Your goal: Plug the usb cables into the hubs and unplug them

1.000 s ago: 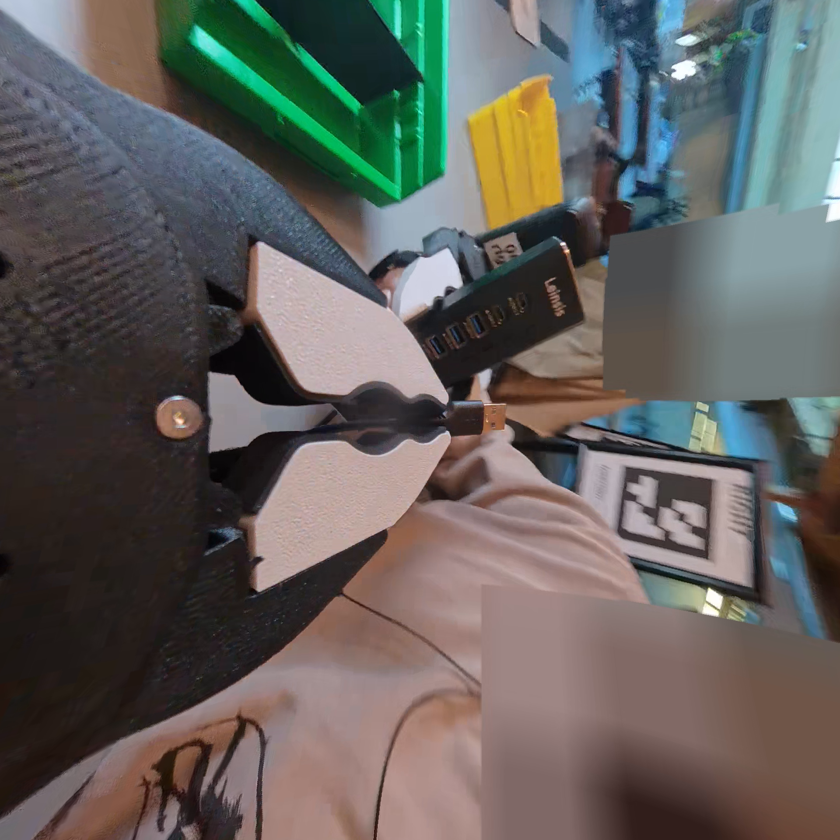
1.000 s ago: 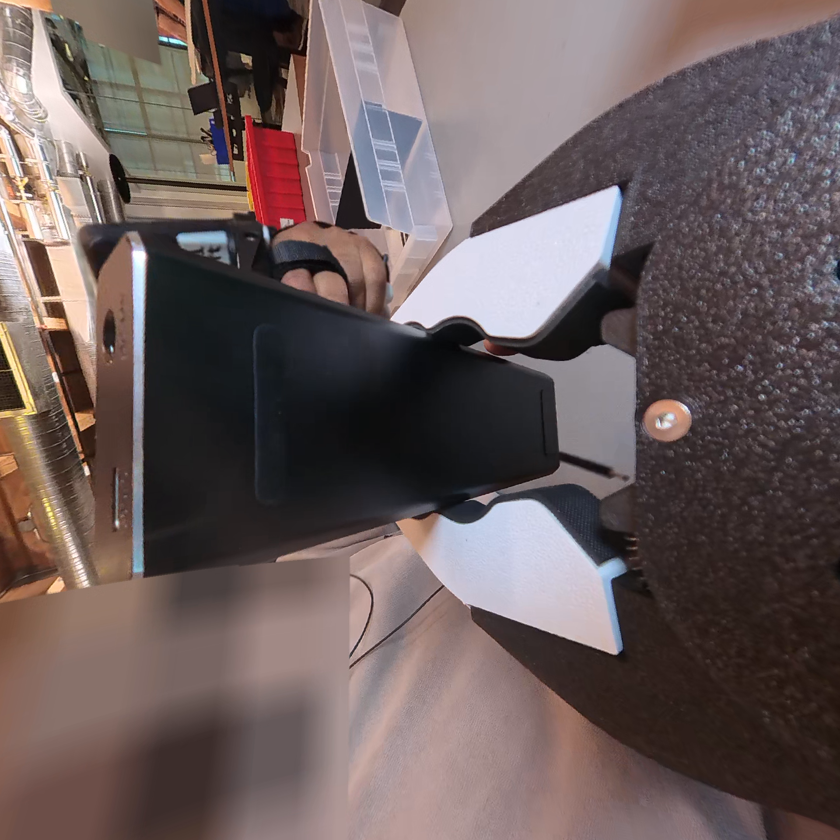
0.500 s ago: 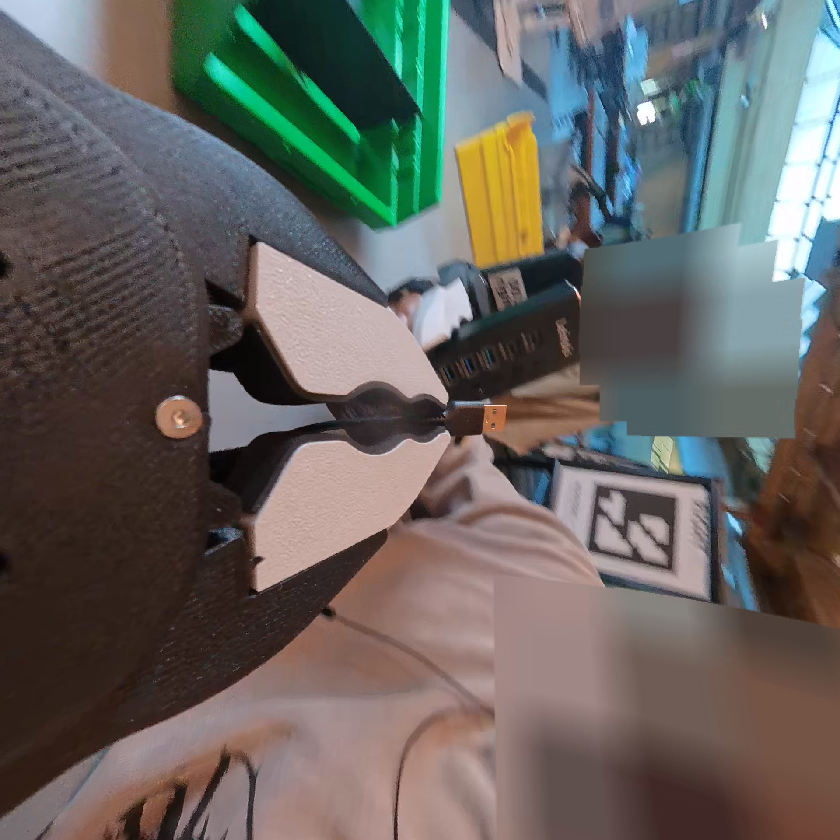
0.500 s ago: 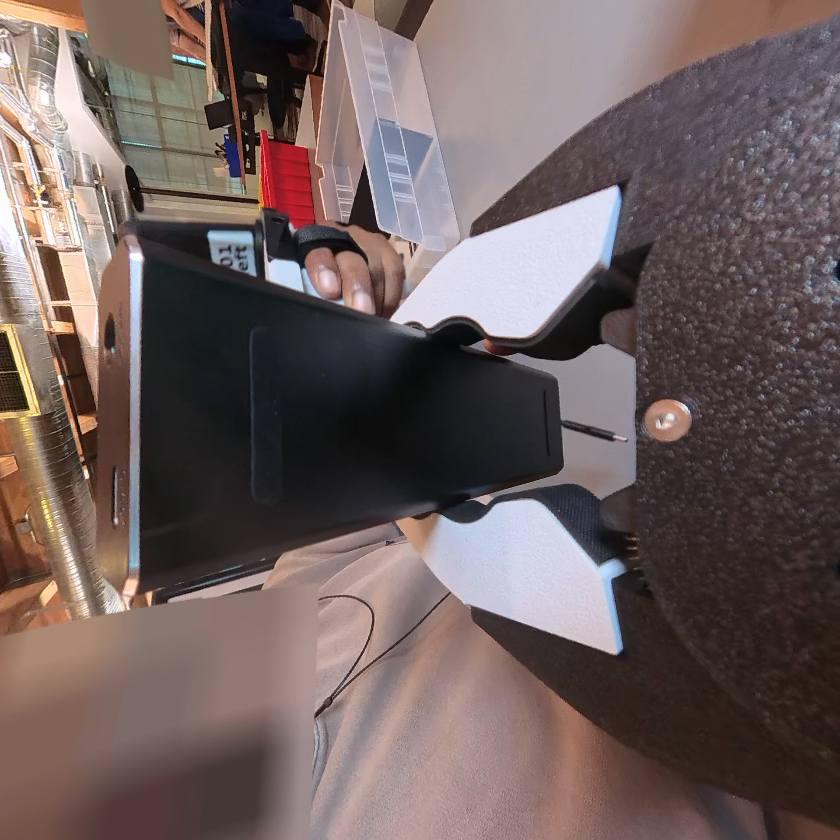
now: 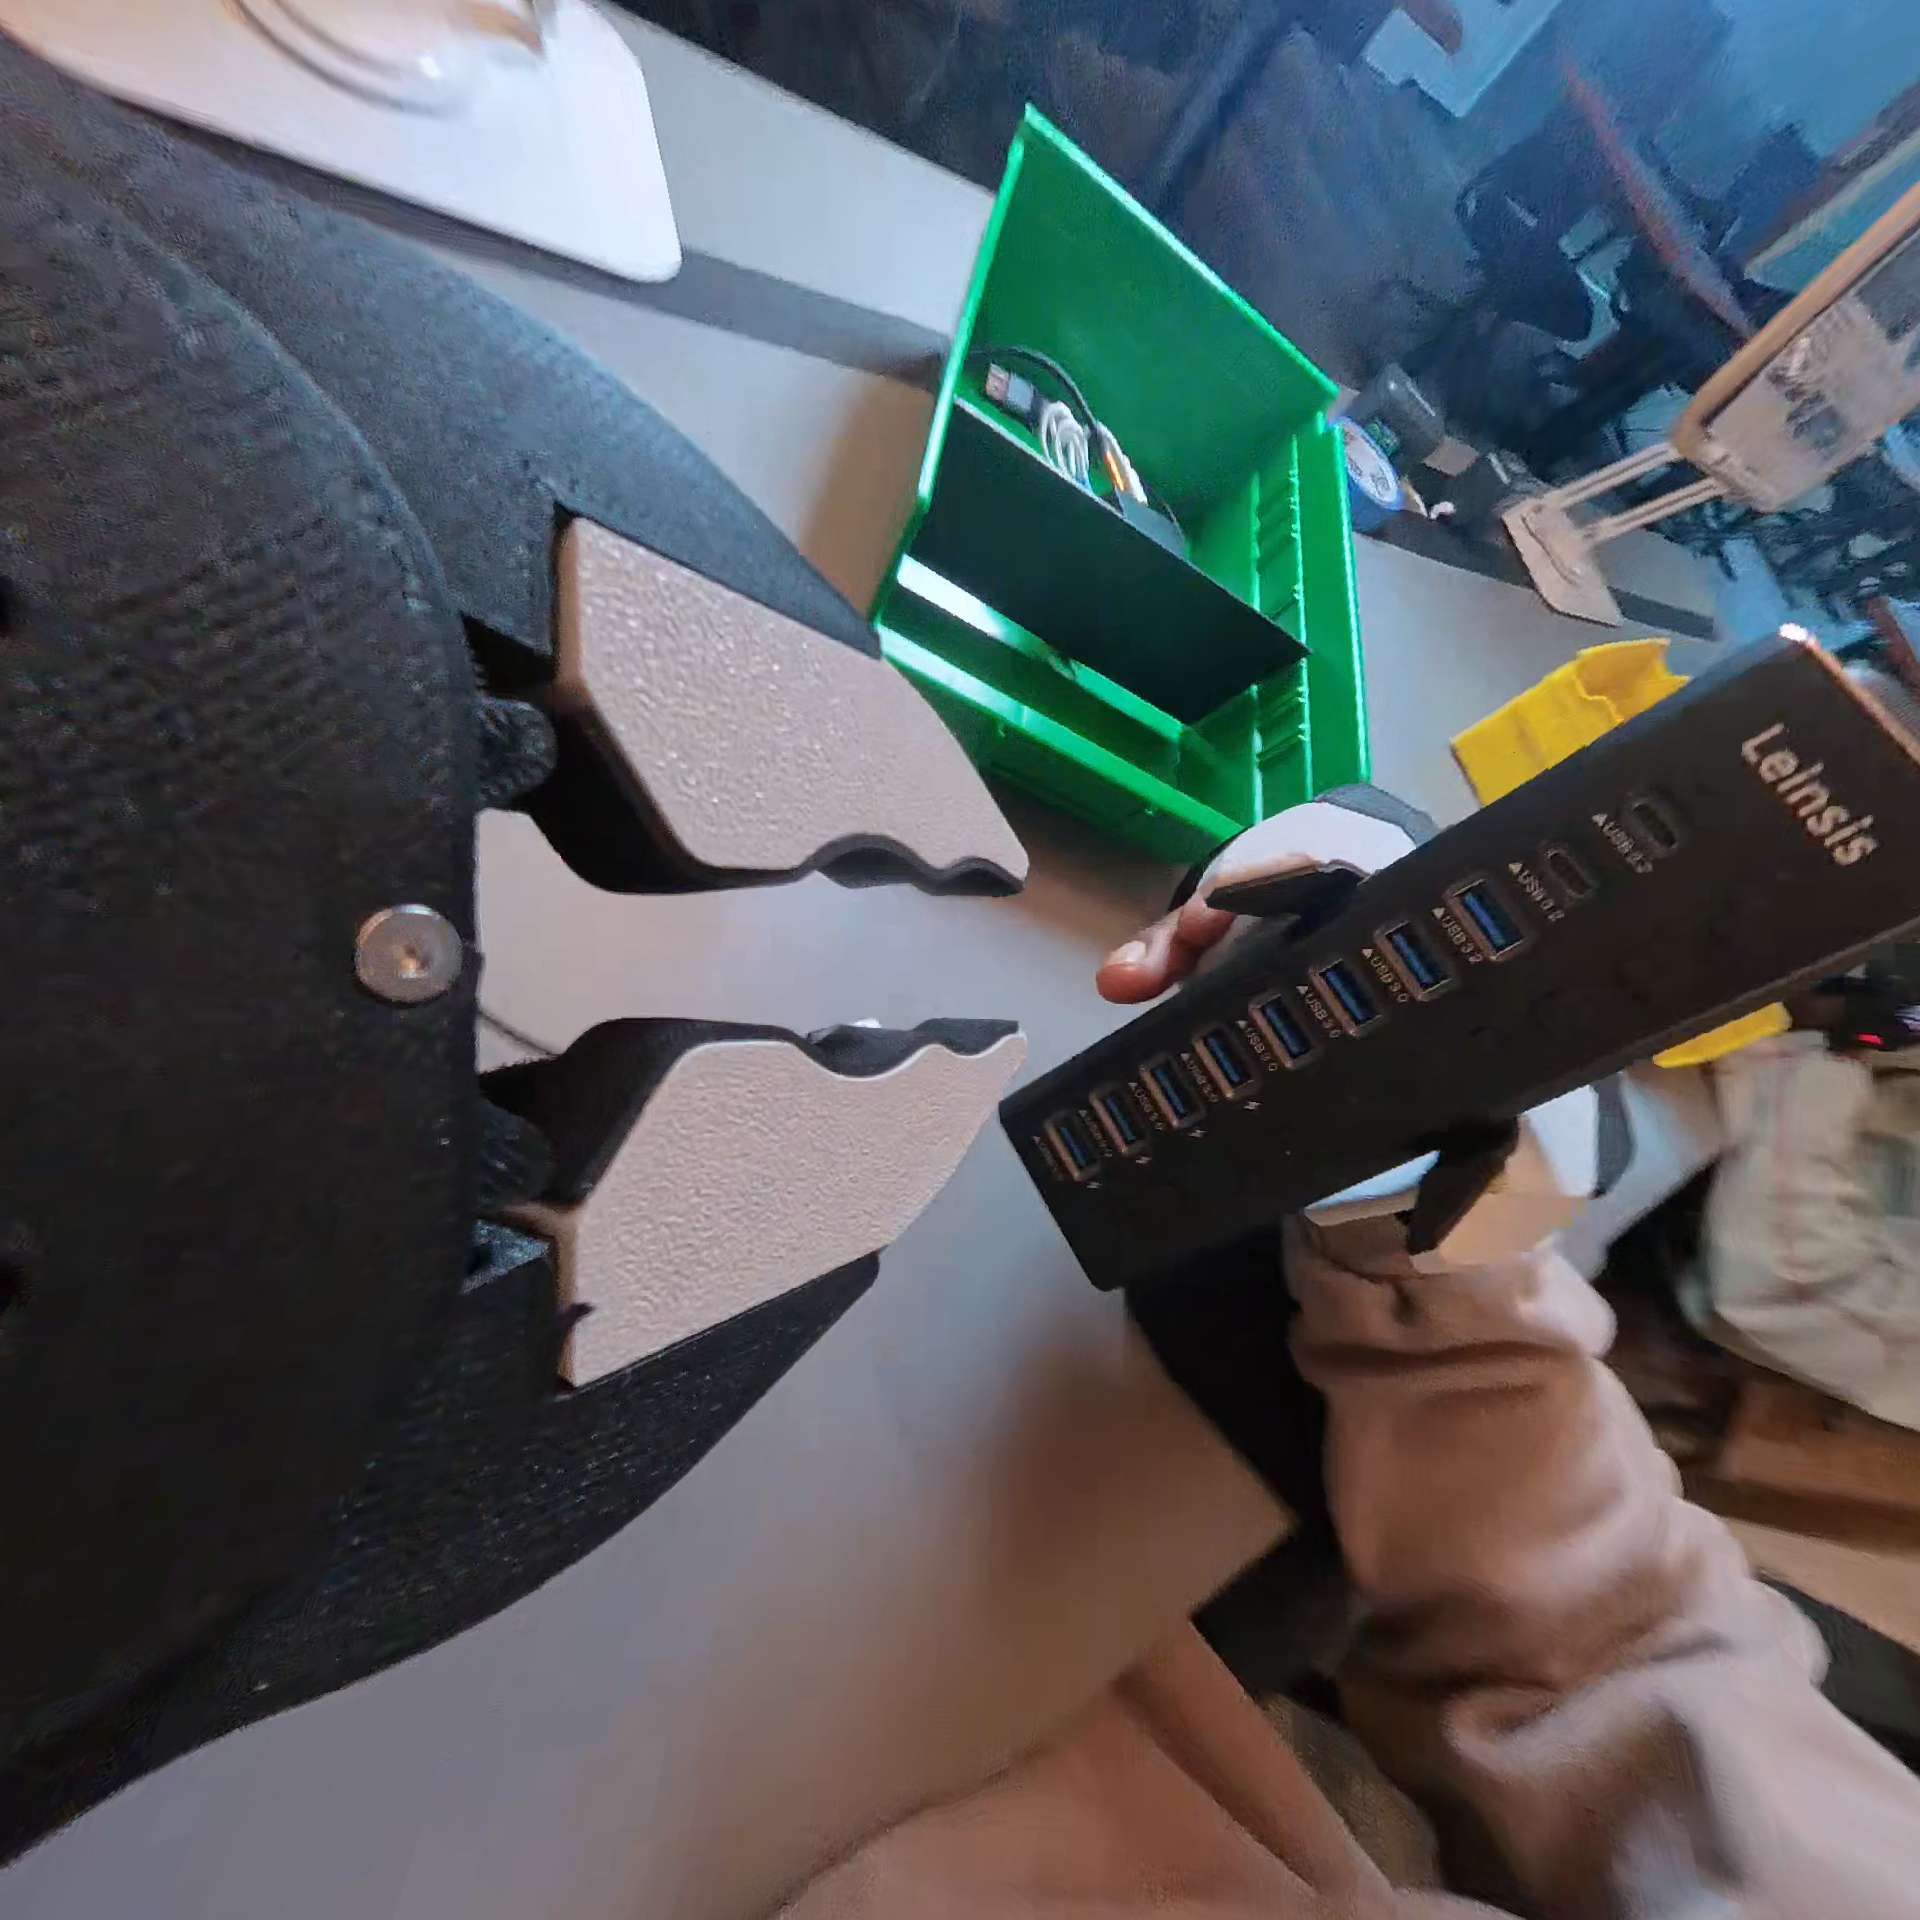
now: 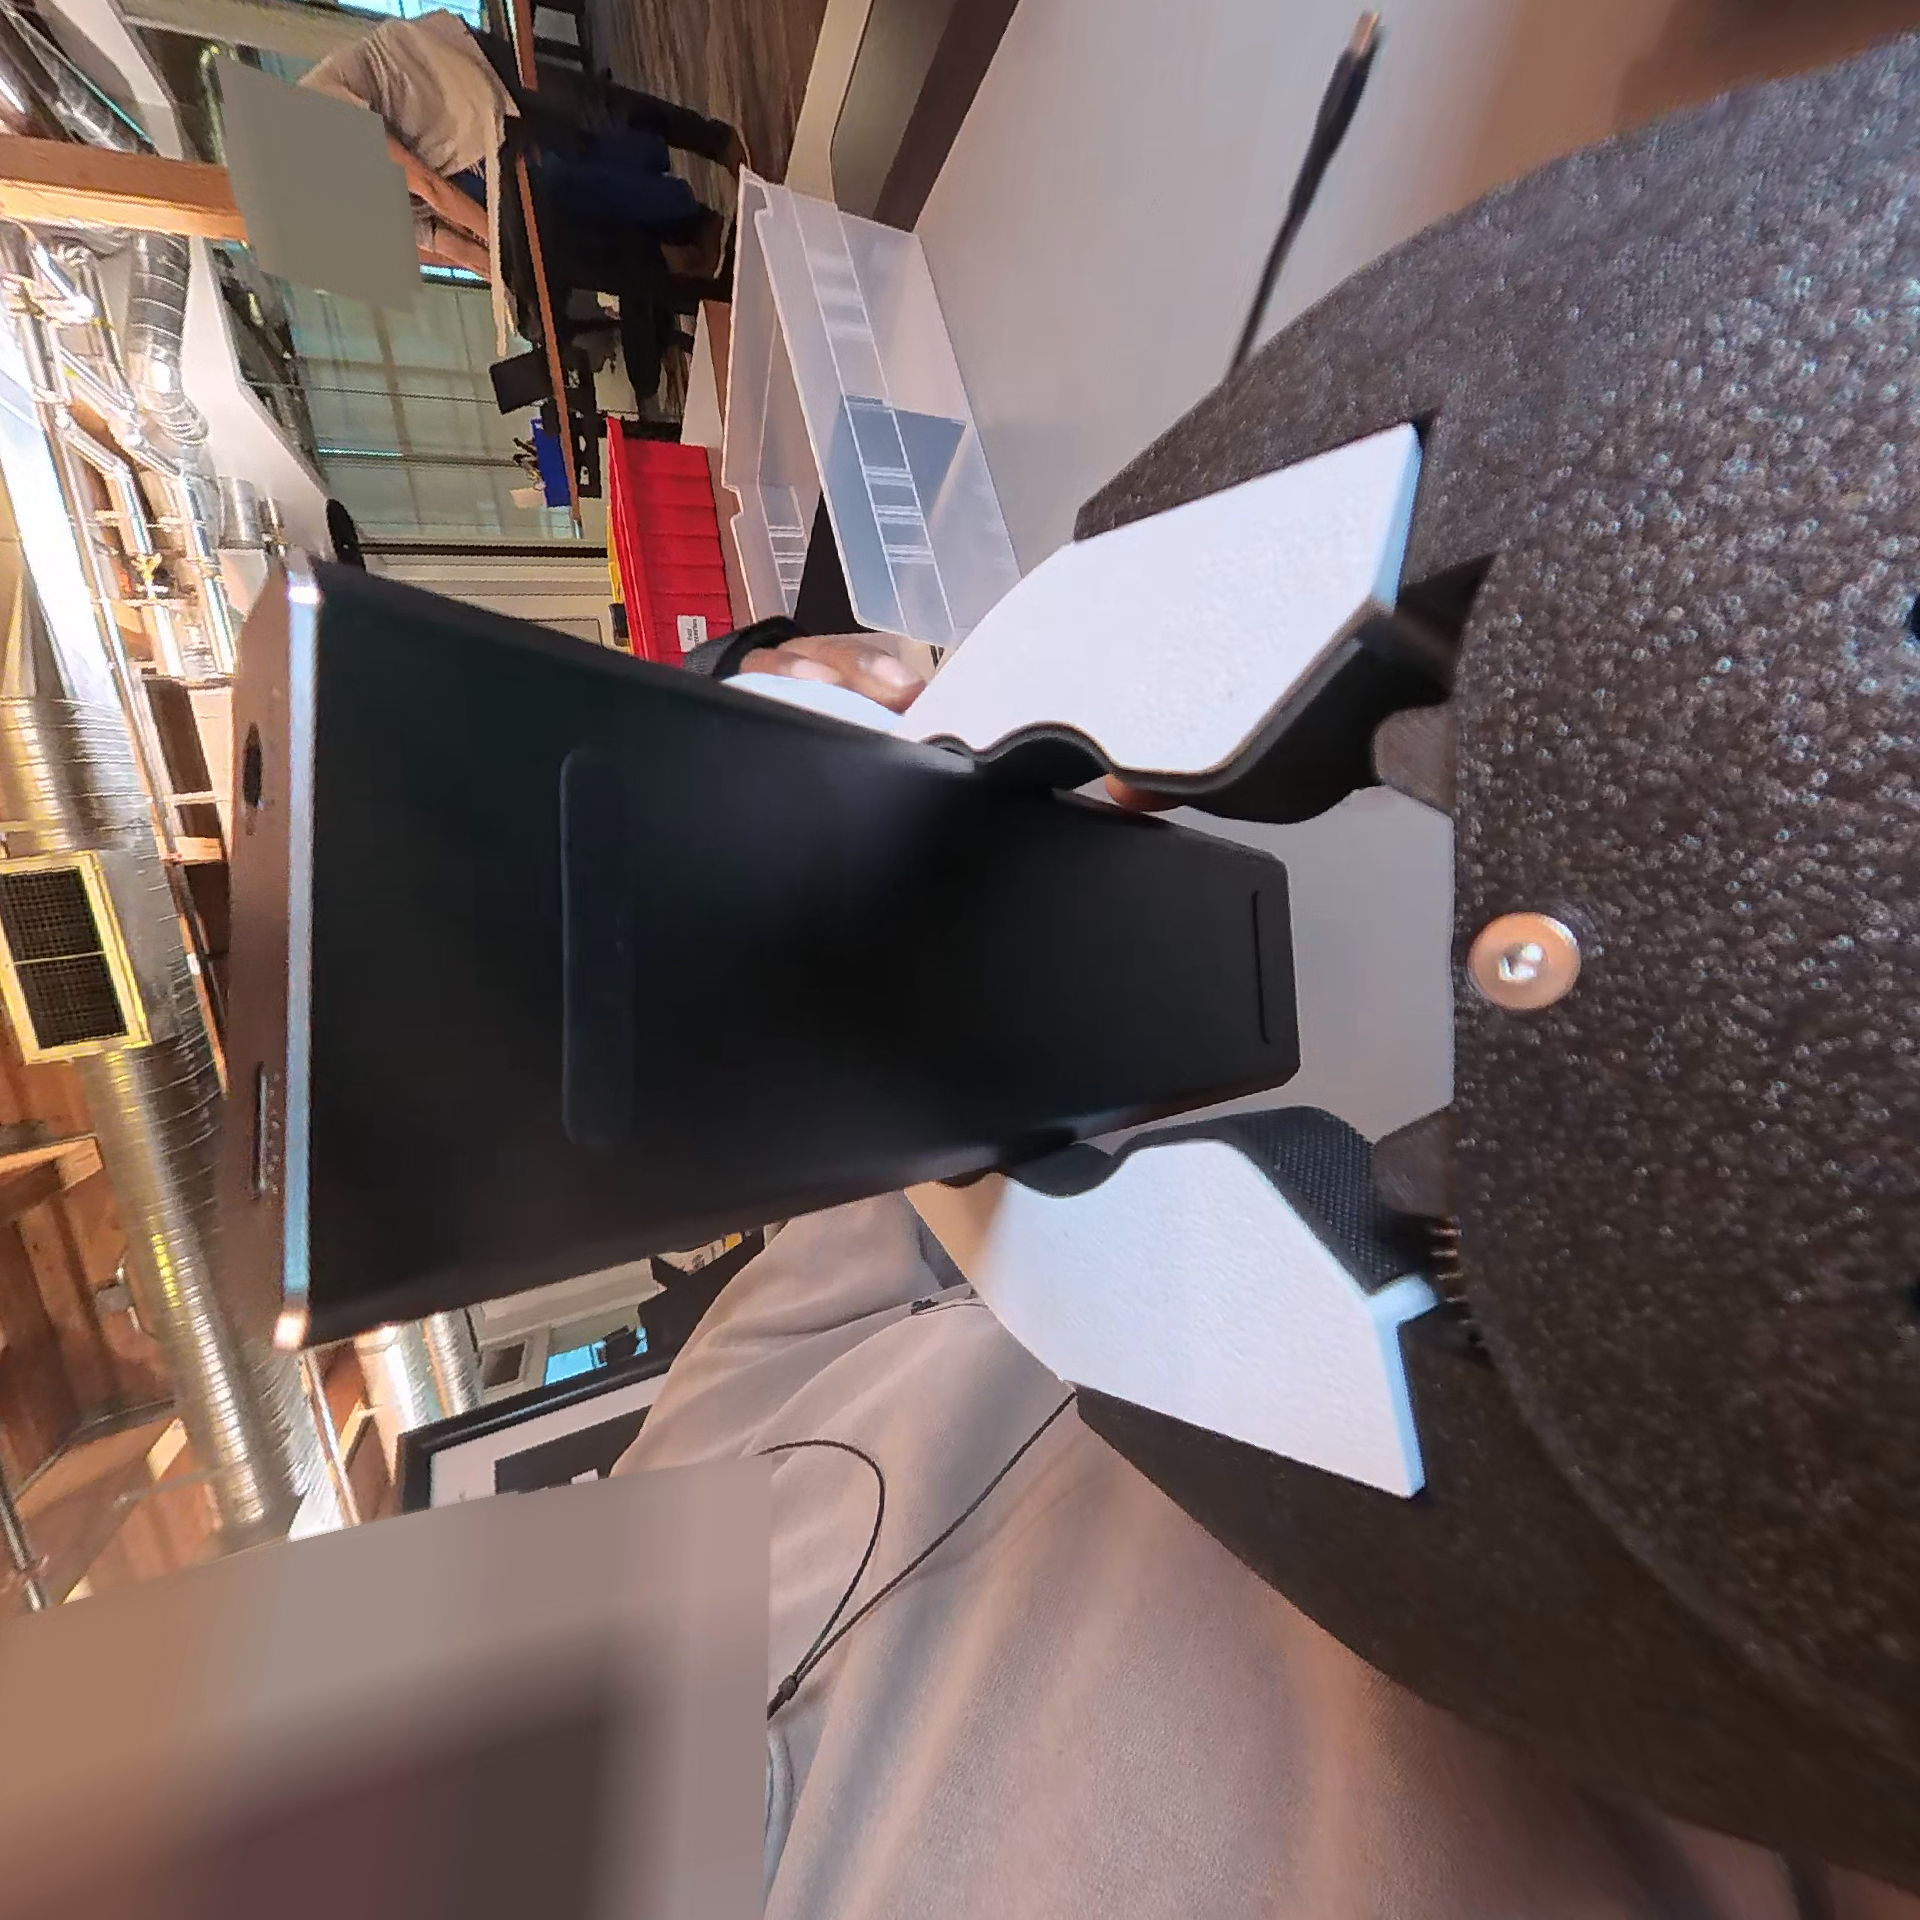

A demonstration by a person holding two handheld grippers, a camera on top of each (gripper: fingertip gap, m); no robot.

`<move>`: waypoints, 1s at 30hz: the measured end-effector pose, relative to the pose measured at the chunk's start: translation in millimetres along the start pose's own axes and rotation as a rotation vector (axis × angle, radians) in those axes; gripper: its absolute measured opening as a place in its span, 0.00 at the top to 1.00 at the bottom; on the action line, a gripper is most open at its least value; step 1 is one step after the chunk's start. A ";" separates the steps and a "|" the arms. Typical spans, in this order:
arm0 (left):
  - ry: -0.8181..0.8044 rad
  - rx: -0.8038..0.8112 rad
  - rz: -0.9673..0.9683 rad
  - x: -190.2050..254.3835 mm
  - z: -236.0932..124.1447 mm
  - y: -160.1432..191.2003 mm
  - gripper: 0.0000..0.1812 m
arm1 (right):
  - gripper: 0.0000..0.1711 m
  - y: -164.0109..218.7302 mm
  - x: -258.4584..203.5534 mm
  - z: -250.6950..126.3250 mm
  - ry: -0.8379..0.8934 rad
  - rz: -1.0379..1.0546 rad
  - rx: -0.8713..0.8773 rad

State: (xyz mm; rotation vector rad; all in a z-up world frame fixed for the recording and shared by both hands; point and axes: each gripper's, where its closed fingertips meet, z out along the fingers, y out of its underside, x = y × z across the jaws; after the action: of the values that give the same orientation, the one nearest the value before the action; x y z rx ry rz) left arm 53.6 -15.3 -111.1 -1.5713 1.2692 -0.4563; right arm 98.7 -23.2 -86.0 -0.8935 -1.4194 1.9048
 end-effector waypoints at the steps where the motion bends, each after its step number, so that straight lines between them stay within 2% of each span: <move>1: 0.029 0.022 -0.045 0.3 -1.3 1.0 0.88 | 0.60 -1.4 0.0 -1.0 0.003 -0.004 0.003; 4: 0.121 -0.020 -0.131 7.2 -0.6 19.0 0.88 | 0.60 -5.9 1.4 -4.5 0.013 -0.009 0.019; 7: 0.199 -0.177 -0.111 23.9 11.7 54.7 0.88 | 0.60 -7.4 7.1 -8.6 0.043 -0.012 0.026; 9: 0.181 -0.276 -0.107 24.7 26.9 78.3 0.89 | 0.60 -8.7 10.9 -11.7 0.062 -0.016 0.029; 12: 0.182 -0.370 -0.209 29.3 54.5 103.9 0.88 | 0.60 -13.0 15.4 -16.9 0.090 -0.023 0.041; 17: 0.162 -0.488 -0.271 36.6 79.9 126.2 0.86 | 0.60 -16.2 20.6 -22.8 0.130 -0.041 0.043; 21: 0.108 -0.497 -0.239 34.3 86.6 125.4 0.94 | 0.60 -14.2 22.5 -23.4 0.134 -0.039 0.035; 24: 0.062 -0.522 -0.179 25.7 78.3 125.5 0.96 | 0.60 -9.0 23.5 -22.7 0.137 -0.043 0.008; 30: -0.054 -0.330 -0.190 -9.2 20.8 49.6 0.97 | 0.60 16.2 25.8 -12.7 0.137 -0.038 -0.123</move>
State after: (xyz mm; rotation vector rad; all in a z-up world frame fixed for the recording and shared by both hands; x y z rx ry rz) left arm 42.0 6.3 -159.8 -1.9799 1.2023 -0.3312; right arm 92.3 0.2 -108.4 -1.0264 -1.4722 1.7092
